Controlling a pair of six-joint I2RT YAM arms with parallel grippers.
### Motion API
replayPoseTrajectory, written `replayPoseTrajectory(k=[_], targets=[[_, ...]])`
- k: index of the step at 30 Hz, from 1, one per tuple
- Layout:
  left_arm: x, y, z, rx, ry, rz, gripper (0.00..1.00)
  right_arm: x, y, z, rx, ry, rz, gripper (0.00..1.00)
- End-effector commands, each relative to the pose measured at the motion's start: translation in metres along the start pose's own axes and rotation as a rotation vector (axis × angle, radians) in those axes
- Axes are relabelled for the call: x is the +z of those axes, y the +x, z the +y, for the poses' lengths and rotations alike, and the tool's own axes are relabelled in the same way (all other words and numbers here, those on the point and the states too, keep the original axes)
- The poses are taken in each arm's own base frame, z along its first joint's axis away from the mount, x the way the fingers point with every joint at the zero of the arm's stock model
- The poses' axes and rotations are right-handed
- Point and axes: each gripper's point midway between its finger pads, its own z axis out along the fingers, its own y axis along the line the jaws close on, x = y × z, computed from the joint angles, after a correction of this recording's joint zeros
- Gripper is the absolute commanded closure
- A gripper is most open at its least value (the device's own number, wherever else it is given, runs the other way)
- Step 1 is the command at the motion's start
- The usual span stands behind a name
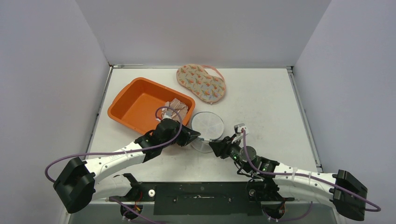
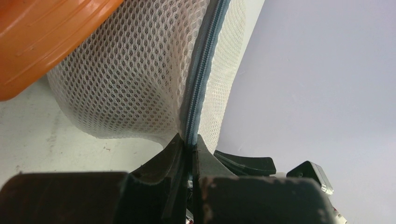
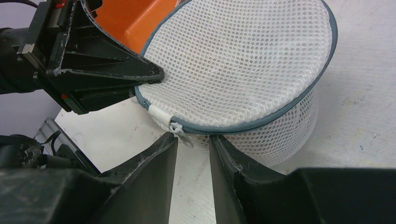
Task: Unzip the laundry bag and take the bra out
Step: Unzip the laundry bag at the center of the board.
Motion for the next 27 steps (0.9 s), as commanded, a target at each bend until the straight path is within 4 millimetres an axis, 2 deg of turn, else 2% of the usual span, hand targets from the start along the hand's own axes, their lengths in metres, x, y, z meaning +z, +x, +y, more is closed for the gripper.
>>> replayPoseTrajectory(k=[1,7,15,22,27], targets=[[-0.0070,0.0005,-0.0251,-0.014,0.076,0.010,1.00,0.0064,-0.0215,0.0137,0.034,-0.056,-0.062,0.68],[-0.0058,0.0008,-0.0238,-0.013,0.073,0.012,1.00,0.0089,-0.0206,0.0181,0.032,-0.080,-0.052,0.74],[-0.0038,0.0011,-0.0222,-0.013,0.071,0.013,1.00,0.0075,-0.0210,0.0215,0.032,-0.102,-0.054,0.76],[-0.0042,0.0011,-0.0210,-0.012,0.071,0.013,1.00,0.0070,-0.0202,0.0196,0.029,-0.092,-0.050,0.94],[-0.0045,0.0011,-0.0210,-0.011,0.075,0.013,1.00,0.0033,-0.0201,0.0128,0.031,-0.066,-0.053,0.95]])
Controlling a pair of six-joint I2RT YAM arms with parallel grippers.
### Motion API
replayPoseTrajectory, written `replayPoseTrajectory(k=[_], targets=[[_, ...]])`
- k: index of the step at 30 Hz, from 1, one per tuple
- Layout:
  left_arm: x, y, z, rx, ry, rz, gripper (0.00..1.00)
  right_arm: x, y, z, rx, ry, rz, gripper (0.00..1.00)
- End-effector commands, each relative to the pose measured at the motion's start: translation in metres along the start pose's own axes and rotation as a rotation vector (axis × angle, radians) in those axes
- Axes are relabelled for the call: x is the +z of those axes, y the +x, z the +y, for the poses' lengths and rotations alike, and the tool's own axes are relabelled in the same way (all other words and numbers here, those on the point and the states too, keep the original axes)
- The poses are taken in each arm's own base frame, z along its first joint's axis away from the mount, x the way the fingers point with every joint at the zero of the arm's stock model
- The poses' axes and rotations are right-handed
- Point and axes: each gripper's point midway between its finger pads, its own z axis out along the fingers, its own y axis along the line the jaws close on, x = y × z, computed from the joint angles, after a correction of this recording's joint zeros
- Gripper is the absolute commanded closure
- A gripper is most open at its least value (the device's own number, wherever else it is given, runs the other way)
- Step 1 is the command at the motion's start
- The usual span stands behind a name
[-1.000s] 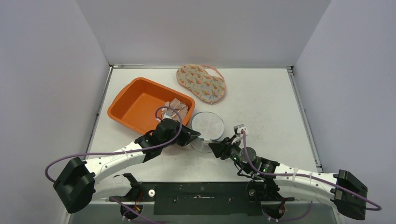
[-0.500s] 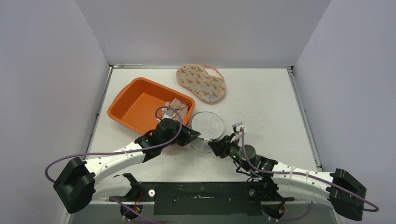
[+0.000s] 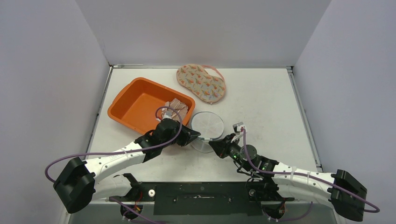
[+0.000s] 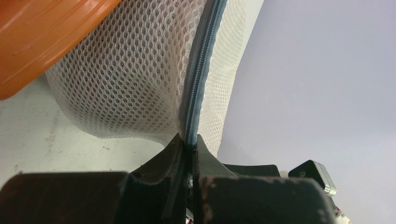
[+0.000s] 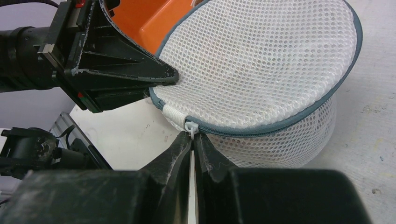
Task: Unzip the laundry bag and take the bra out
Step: Unzip the laundry bag at the center of the board.
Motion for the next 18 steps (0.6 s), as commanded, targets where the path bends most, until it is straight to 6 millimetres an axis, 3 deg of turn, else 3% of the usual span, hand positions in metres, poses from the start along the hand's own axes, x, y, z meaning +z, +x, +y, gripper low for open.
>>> replayPoseTrajectory(k=[1,12,18], targets=[[-0.004,0.001,-0.020,-0.009,0.072,0.010,1.00,-0.002,-0.018,0.003,0.012,0.000,-0.061,0.95],[-0.004,0.001,-0.022,0.013,0.082,0.009,1.00,-0.009,-0.009,-0.027,-0.019,0.148,-0.027,0.95],[-0.001,0.010,-0.024,0.043,0.093,0.063,1.00,-0.015,-0.011,-0.045,-0.022,0.241,-0.041,0.95]])
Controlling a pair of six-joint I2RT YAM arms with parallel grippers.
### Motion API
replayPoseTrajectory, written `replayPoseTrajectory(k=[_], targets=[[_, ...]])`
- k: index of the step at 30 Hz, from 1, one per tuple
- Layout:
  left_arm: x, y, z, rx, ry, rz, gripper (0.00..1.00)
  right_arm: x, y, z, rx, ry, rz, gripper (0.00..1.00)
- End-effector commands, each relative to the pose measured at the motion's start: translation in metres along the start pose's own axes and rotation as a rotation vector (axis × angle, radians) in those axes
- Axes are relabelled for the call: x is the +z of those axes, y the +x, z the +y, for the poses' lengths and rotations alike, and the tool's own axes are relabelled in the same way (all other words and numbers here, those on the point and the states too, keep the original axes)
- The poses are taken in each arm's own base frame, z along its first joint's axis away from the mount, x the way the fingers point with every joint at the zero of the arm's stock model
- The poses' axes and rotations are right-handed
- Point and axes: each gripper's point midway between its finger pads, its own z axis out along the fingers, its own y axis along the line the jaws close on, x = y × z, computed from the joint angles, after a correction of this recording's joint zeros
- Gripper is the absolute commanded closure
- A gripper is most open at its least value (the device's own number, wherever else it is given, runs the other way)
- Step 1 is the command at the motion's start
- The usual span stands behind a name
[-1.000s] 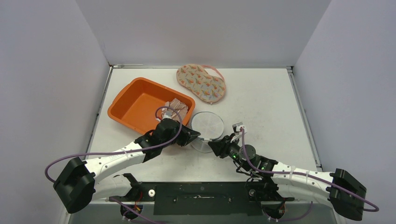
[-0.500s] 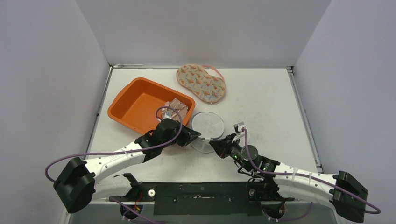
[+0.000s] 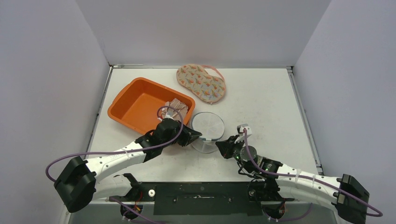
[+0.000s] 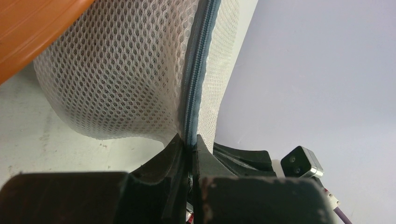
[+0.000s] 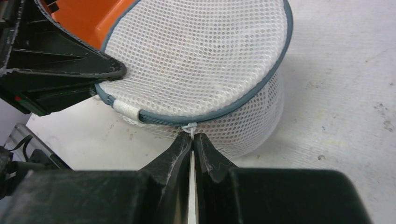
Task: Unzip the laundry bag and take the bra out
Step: Unzip the laundry bag at the center of the board.
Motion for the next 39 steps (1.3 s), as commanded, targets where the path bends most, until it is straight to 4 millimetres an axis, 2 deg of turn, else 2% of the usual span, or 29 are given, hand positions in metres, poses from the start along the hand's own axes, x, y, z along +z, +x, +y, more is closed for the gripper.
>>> replayPoseTrajectory(k=[1,9,15,16,19,21,23,24,29,31,32,36,39], targets=[[0.001,0.007,-0.021,0.040,0.078,0.045,1.00,-0.002,-0.016,-0.015,0.006,0.102,-0.054,0.95],[0.022,0.017,-0.034,0.268,0.076,0.169,1.00,-0.014,-0.010,0.004,-0.083,0.032,-0.024,0.95],[0.040,0.010,-0.056,0.392,0.094,0.201,0.99,-0.027,-0.001,0.025,-0.119,0.001,-0.020,0.95],[0.042,0.008,-0.060,0.407,0.098,0.197,0.95,-0.027,0.000,0.027,-0.125,0.002,-0.021,0.95],[0.049,0.004,-0.066,0.445,0.083,0.192,0.66,-0.026,0.004,0.031,-0.132,0.012,-0.028,0.95],[0.046,0.001,-0.059,0.452,0.043,0.178,0.40,-0.023,0.005,0.031,-0.124,0.019,-0.035,0.95],[0.040,-0.002,-0.048,0.444,0.018,0.158,0.23,-0.020,0.007,0.032,-0.112,0.019,-0.042,0.95],[0.037,-0.003,-0.042,0.435,0.006,0.151,0.19,-0.019,0.007,0.033,-0.107,0.020,-0.045,0.95],[0.009,0.003,-0.004,0.383,-0.066,0.129,0.08,-0.012,0.005,0.038,-0.106,0.025,-0.057,0.95],[-0.005,0.006,0.002,0.371,-0.066,0.102,0.03,-0.010,0.005,0.040,-0.112,0.025,-0.055,0.95],[-0.010,0.008,0.005,0.365,-0.068,0.092,0.04,-0.008,0.006,0.040,-0.113,0.027,-0.053,0.95],[-0.021,0.021,0.003,0.325,-0.024,0.072,0.04,-0.003,0.008,0.047,-0.109,0.003,-0.046,0.95],[-0.021,0.030,0.000,0.295,0.007,0.074,0.01,0.002,0.012,0.056,-0.120,-0.026,-0.030,0.95]])
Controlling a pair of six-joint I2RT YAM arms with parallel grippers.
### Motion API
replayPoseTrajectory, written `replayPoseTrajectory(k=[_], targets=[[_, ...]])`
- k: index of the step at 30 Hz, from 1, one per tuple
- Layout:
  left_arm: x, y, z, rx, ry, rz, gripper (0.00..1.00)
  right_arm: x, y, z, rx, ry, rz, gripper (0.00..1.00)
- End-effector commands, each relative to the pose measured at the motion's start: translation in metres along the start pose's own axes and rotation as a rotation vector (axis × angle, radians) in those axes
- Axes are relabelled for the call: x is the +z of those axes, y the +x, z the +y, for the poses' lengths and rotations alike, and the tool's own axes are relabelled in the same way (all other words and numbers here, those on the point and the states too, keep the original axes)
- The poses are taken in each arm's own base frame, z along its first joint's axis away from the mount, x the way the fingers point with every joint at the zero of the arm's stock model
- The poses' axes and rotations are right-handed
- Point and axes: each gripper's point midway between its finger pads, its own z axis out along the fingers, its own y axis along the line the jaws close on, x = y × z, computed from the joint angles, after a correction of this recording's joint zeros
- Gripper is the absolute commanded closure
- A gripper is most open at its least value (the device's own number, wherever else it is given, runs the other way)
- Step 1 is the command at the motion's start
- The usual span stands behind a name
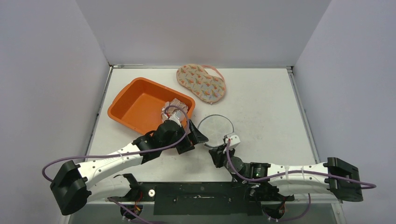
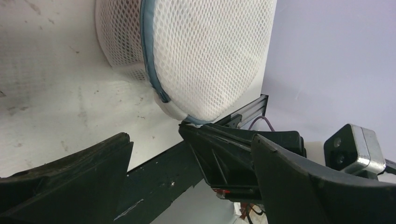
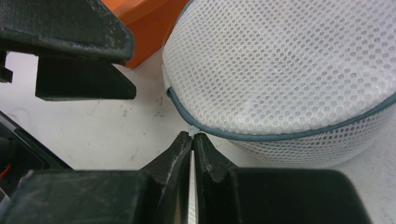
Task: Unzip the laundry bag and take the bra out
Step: Unzip the laundry bag at the center of the board.
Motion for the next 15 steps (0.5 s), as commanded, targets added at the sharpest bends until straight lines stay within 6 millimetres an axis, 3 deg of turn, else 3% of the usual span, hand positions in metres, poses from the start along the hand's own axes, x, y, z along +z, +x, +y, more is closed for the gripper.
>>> replayPoseTrajectory(k=[1,4,12,15], targets=[[0.002,-0.005,-0.014,-0.070,0.052,-0.076,0.02,0.008,-0.026,0.033,0.050,-0.087,-0.056,0.95],[0.008,-0.005,-0.018,-0.107,0.087,-0.083,0.14,0.010,-0.026,0.042,0.030,-0.120,-0.045,0.95],[0.022,-0.003,-0.021,-0.131,0.090,-0.076,0.51,0.010,-0.023,0.044,0.009,-0.132,-0.033,0.95],[0.027,-0.003,-0.019,-0.130,0.076,-0.073,0.56,0.009,-0.023,0.042,0.011,-0.132,-0.034,0.95]])
